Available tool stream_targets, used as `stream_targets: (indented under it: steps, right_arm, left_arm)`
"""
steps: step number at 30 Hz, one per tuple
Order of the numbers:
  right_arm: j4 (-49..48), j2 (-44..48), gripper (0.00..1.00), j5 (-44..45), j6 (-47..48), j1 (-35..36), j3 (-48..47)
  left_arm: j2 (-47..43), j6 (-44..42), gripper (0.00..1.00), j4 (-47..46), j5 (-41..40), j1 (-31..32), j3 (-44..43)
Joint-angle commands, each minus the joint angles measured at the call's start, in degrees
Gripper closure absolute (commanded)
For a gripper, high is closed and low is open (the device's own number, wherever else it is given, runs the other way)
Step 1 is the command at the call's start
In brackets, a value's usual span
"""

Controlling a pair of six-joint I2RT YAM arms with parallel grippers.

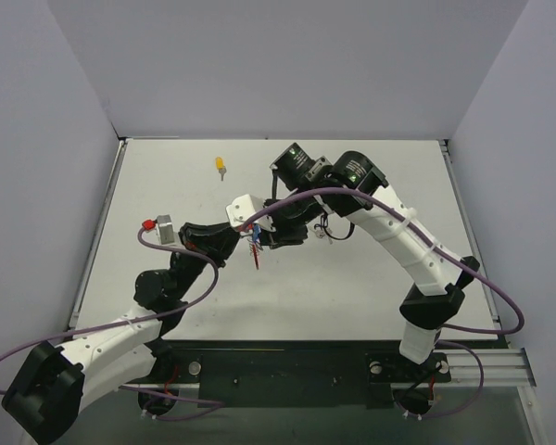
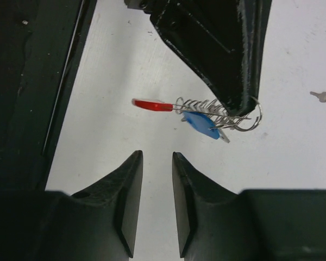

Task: Put the keys on the keyring

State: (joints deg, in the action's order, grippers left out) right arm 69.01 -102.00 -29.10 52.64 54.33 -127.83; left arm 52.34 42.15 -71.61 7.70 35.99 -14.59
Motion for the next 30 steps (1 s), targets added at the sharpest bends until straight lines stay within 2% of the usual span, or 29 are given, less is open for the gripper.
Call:
stream_targets:
  steps: [1, 5, 6, 11, 19, 30]
  right_arm:
    - [5.52, 1.89, 0.73, -7.01, -0.52, -1.32, -2.59]
    - [3.95, 2.68, 0.69, -9.83, -3.68, -3.87, -4.7]
    - [3.59, 2.77, 0.68, -10.62, -5.34, -5.18, -5.32]
    - [1.13, 2.68, 0.66, -16.41, -10.89, -8.09, -5.76]
    - [-1.6, 3.12, 0.69, -20.55, -17.3, -8.54, -4.98]
    - [-2.3, 2.77, 0.76, -19.24, -18.1, -7.22, -3.13]
  left_arm:
    - [-1.62, -3.38, 1.0, -5.47, 0.55, -0.39, -2.46]
    - [-2.15, -7.95, 1.0, -1.78, 7.75, -0.57, -4.3]
    - [-2.15, -8.48, 1.0, -1.51, 11.77, -0.57, -5.0]
    - [-0.31, -10.34, 1.0, -3.26, 22.51, -0.66, -7.55]
    - [2.33, -9.11, 1.0, -6.52, 23.15, -0.57, -9.05]
    - [1.89, -8.31, 1.0, -7.58, 22.62, -0.48, -8.88]
